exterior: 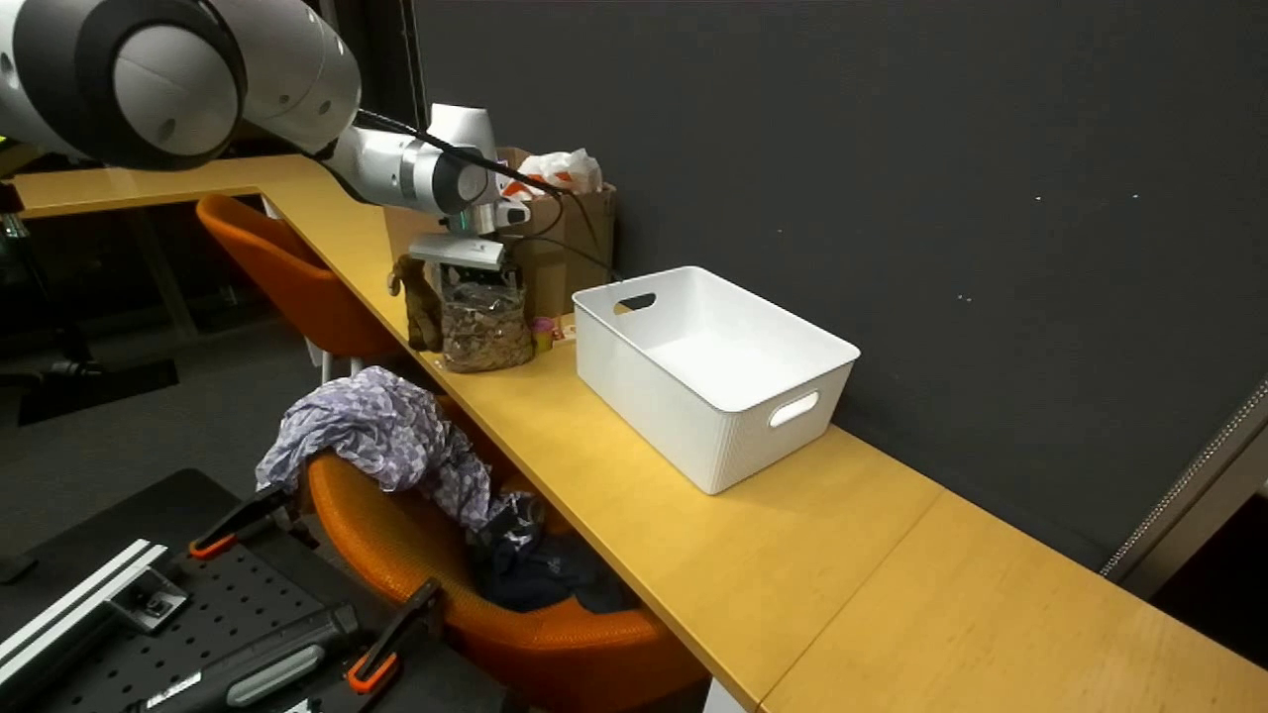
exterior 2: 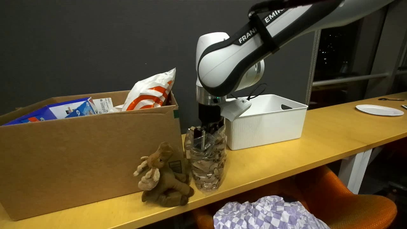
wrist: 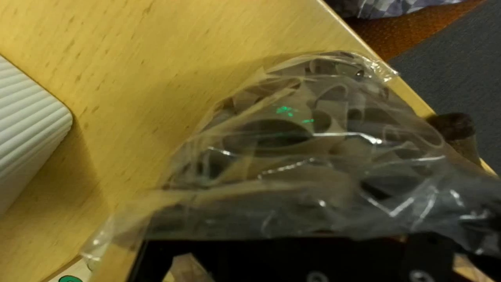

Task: Remove some rubber bands from the plastic and put them on the counter.

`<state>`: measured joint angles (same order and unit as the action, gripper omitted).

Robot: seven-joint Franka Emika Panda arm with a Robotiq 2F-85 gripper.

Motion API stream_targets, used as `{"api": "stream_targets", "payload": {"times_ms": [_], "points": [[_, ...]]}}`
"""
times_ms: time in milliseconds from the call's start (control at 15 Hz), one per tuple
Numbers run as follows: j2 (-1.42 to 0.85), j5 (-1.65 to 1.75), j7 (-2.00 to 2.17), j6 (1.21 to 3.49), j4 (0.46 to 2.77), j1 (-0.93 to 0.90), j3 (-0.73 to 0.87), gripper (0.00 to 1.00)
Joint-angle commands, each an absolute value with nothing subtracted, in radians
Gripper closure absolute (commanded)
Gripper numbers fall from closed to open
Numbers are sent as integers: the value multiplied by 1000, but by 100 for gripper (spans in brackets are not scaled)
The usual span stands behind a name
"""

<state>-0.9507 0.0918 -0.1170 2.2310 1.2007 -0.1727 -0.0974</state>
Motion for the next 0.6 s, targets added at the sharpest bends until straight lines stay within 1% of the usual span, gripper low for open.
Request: {"api": "stream_targets", "payload": {"times_ms": [0, 67, 133, 533], "points": [[-987, 79, -157, 2228, 1155, -155, -107, 33], [-988, 79, -159, 2230, 1156, -153, -108, 40], [-987, 78, -161, 2233, 1158, -150, -108, 50], [-991, 75, -166, 2232, 1155, -143, -111, 93]]}}
